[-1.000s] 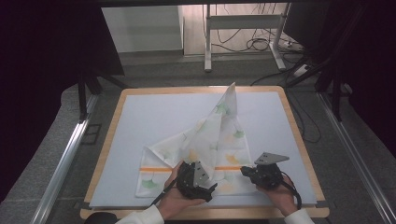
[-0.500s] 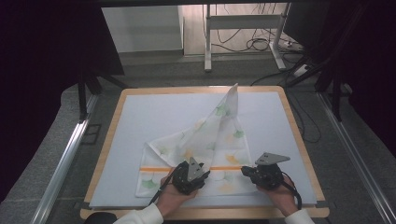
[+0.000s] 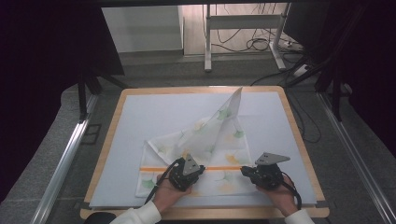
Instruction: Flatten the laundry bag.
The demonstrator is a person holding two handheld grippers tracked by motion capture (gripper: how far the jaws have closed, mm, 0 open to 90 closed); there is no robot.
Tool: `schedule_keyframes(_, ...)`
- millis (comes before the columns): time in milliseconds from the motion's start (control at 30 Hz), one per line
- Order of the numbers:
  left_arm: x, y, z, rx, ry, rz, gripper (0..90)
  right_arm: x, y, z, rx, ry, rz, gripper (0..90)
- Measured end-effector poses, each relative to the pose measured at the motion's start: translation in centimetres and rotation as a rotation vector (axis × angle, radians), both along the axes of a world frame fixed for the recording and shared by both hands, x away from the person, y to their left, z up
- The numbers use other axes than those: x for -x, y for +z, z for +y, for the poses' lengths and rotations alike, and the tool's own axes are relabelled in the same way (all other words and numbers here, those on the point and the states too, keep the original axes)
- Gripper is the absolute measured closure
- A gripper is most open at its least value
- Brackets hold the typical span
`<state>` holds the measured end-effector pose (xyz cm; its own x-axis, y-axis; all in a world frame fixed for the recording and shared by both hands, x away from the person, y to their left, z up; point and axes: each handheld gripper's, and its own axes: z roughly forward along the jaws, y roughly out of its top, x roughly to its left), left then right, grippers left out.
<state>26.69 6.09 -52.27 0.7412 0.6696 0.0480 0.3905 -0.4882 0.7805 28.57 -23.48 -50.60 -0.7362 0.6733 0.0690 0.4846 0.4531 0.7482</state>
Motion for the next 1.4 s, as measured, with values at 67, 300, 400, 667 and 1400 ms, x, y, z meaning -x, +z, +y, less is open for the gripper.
schedule_keyframes(67,-0.1,0.1,0.2,0.005,-0.001,0.002,88.2,0.0,0.0,0.1,-0.003,0.001,0.000,83.4)
schedule_keyframes(300,-0.4,0.8,0.9,0.024,-0.005,0.003,88.9,0.2,0.0,0.6,-0.029,0.024,0.023,83.2)
schedule_keyframes(400,-0.6,1.0,1.2,0.032,-0.004,0.001,88.9,0.2,-0.1,1.0,-0.030,0.039,0.028,83.2)
schedule_keyframes(667,-1.7,2.0,3.1,0.077,0.032,-0.017,89.0,0.1,-0.6,1.7,-0.015,0.055,0.053,83.6)
schedule_keyframes(1400,-4.2,3.2,7.5,0.151,0.108,-0.024,89.1,0.0,-1.0,2.0,-0.003,0.065,0.071,83.5)
